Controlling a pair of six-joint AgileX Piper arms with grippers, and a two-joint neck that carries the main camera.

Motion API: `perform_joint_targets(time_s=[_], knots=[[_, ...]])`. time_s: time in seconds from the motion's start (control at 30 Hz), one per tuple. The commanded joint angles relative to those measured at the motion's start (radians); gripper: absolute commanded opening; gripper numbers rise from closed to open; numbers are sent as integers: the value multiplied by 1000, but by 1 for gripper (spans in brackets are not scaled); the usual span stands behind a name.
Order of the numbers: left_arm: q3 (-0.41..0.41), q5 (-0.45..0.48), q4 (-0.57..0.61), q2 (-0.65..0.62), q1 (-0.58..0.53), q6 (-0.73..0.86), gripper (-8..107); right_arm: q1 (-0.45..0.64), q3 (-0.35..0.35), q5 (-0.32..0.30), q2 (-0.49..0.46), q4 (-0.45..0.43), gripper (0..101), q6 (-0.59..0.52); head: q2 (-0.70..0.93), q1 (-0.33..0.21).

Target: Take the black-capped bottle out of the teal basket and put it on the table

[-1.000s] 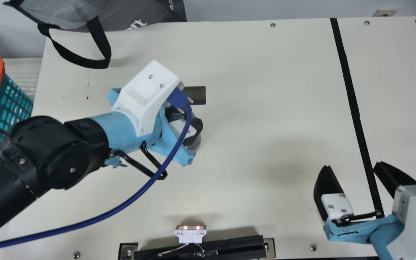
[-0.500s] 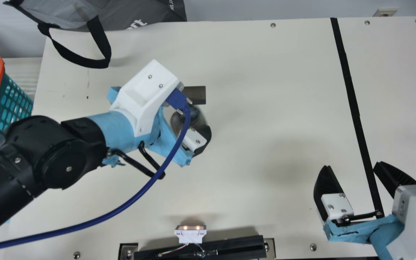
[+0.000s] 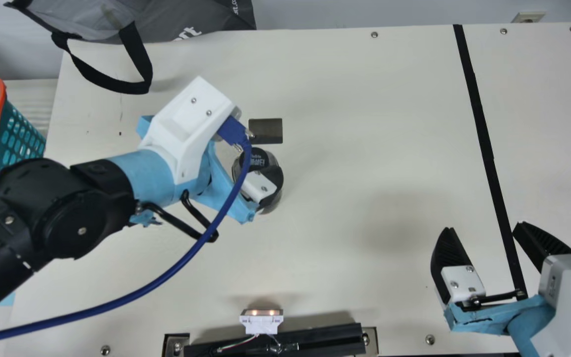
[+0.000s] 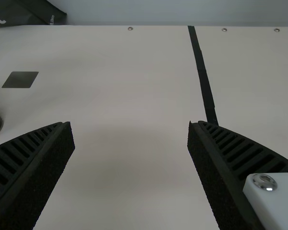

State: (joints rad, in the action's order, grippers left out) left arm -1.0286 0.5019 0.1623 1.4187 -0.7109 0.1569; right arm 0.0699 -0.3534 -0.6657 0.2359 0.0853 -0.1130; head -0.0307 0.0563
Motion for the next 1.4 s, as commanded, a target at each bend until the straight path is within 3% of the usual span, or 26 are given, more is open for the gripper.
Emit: perform_joint_targets(time_s=[0.0,0.77,1.37], knots=[[2,-2,-10,-8,5,-10,107,0,0,0,0,0,91,0,3,-9],[41,-30,-121,-138,77,-171,107,0,0,-1,0,-1,91,0,3,-9],[103,-68,-253,-227,208,-295,107,0,0,-1,0,-1,91,0,3,-9]])
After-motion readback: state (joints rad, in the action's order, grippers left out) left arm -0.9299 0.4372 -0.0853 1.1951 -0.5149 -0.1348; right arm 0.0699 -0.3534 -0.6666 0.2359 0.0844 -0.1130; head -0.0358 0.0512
